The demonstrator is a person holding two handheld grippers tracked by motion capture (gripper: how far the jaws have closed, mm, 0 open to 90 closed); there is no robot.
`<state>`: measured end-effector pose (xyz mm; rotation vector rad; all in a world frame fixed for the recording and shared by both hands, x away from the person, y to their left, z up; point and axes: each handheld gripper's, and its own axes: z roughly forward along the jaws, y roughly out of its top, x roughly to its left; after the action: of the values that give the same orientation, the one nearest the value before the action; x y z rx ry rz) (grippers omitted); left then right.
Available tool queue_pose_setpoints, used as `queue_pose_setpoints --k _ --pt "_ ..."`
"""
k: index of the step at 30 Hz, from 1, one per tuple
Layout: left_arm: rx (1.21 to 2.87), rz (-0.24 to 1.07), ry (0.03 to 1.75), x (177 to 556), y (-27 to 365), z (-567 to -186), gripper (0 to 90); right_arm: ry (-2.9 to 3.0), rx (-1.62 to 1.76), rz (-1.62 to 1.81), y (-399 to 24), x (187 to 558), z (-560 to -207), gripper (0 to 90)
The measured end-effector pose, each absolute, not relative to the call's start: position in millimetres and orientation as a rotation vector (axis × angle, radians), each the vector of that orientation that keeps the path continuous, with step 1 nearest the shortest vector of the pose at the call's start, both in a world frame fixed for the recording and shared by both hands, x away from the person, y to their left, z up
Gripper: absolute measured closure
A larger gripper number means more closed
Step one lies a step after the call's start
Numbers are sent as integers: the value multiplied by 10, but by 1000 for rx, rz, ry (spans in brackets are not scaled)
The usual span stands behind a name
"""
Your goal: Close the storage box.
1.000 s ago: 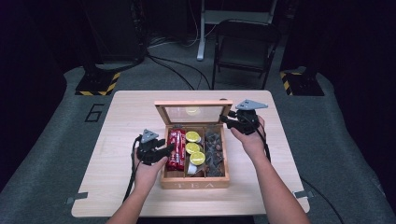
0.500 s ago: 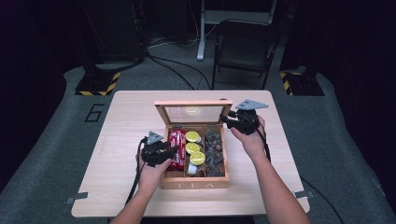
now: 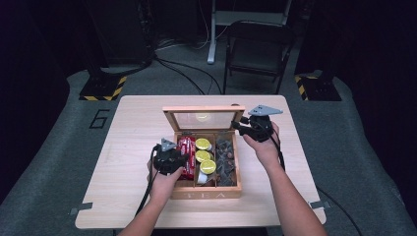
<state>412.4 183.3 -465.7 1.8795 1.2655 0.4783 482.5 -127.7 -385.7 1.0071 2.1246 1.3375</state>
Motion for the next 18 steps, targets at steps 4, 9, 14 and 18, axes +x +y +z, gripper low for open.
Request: queue_pose_setpoints --k 4,9,14,18 --pt "1883 516 1274 4119 1856 -4601 792 2117 1020 1337 -1270 4819 -3857 614" --pt "1873 514 1290 4141 1895 -4542 851 2121 1020 1341 -1273 4817 -3856 612" --pt "1841 512 1305 4132 1943 -4501 852 2121 1026 1349 -1276 4820 -3857 612" --pt "1829 515 1298 4113 1990 -4474 852 2120 1026 1348 -1276 4819 -3857 612"
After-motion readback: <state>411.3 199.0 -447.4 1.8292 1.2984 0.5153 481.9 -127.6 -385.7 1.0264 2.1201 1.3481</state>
